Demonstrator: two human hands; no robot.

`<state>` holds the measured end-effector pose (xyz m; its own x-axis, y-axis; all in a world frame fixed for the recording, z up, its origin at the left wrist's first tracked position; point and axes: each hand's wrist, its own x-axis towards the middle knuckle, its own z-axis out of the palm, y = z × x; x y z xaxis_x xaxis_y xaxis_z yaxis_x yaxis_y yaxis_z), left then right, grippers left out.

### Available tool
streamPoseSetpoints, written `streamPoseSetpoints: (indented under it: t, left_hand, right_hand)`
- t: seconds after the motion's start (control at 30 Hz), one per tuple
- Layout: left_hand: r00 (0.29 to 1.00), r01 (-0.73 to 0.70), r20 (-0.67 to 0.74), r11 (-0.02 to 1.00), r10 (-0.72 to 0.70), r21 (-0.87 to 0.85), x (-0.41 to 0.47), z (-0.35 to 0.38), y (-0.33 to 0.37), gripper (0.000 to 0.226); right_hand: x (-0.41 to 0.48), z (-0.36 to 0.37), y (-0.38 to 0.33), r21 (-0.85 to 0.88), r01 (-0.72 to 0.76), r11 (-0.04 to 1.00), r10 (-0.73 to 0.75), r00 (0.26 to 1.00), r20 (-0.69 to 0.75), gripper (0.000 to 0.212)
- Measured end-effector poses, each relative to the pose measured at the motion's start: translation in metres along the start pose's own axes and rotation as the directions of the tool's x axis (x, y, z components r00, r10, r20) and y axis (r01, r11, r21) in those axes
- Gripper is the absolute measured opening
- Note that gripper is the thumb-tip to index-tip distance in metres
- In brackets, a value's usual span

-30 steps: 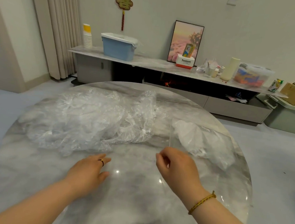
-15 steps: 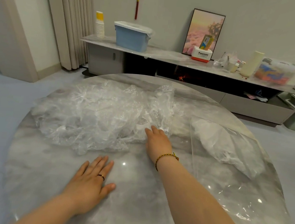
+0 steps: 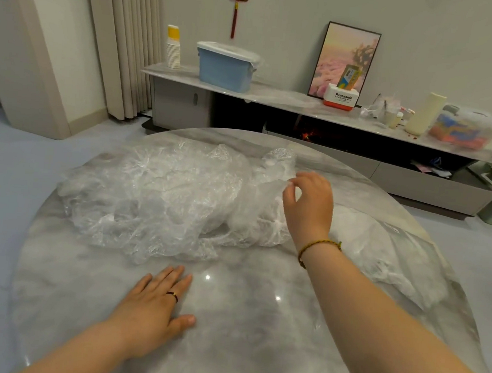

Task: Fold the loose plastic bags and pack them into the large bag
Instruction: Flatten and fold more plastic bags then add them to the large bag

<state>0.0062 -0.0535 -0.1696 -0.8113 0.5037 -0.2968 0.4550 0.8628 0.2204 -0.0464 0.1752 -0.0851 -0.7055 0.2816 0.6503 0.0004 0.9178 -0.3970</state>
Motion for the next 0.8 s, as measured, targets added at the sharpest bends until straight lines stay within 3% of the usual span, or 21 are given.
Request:
streamPoseSetpoints:
  t: [0.07,0.13,0.2,0.33,0.4,0.5,0.6,0.7,0.8]
  left_hand:
    - [0.999,0.018,-0.045,1.0,-0.017,0.009,-0.005,-0.008,0.003,0.154]
    - [0.98,0.029,-0.197,0.999,-0.034,-0.026,-0.012,-0.012,0.009,0.121]
    - [0.938,0.018,-0.346,0.998,-0.036,-0.056,-0.018,-0.017,0.015,0.107]
    - [0.918,-0.086,-0.391,0.996,0.064,-0.04,-0.034,-0.024,0.031,0.081]
    - [0.925,-0.175,-0.352,0.983,0.143,-0.059,-0.042,-0.02,0.039,0.089]
    - [0.891,-0.224,-0.38,0.968,0.251,0.115,-0.048,-0.003,0.046,0.085]
    - [0.862,-0.337,-0.355,0.933,0.361,0.128,-0.048,0.01,0.048,0.063]
    - [0.895,-0.336,-0.273,0.935,0.354,0.109,-0.046,0.02,0.044,0.032]
    - [0.927,-0.277,-0.261,0.961,0.27,0.01,-0.042,0.023,0.038,0.067]
  right_hand:
    - [-0.016,-0.014,-0.001,0.018,0.132,0.991,-0.129,0.984,-0.119,0.017]
    - [-0.041,-0.028,-0.001,0.005,0.237,0.972,-0.235,0.967,-0.101,0.023]
    - [-0.071,-0.043,-0.002,0.02,0.311,0.95,-0.308,0.947,-0.087,0.026]
    - [-0.125,-0.058,0.002,0.08,0.417,0.906,-0.413,0.909,-0.061,0.031]
    - [-0.148,-0.063,0.005,0.091,0.452,0.887,-0.455,0.891,0.012,0.026]
    - [-0.171,-0.07,0.007,0.143,0.482,0.864,-0.503,0.839,0.209,0.022]
    - [-0.186,-0.075,0.012,0.242,0.468,0.85,-0.527,0.746,0.408,0.02]
    - [-0.196,-0.081,0.018,0.332,0.429,0.84,-0.542,0.65,0.532,0.012]
    - [-0.202,-0.085,0.028,0.225,0.48,0.848,-0.507,0.608,0.611,0.041]
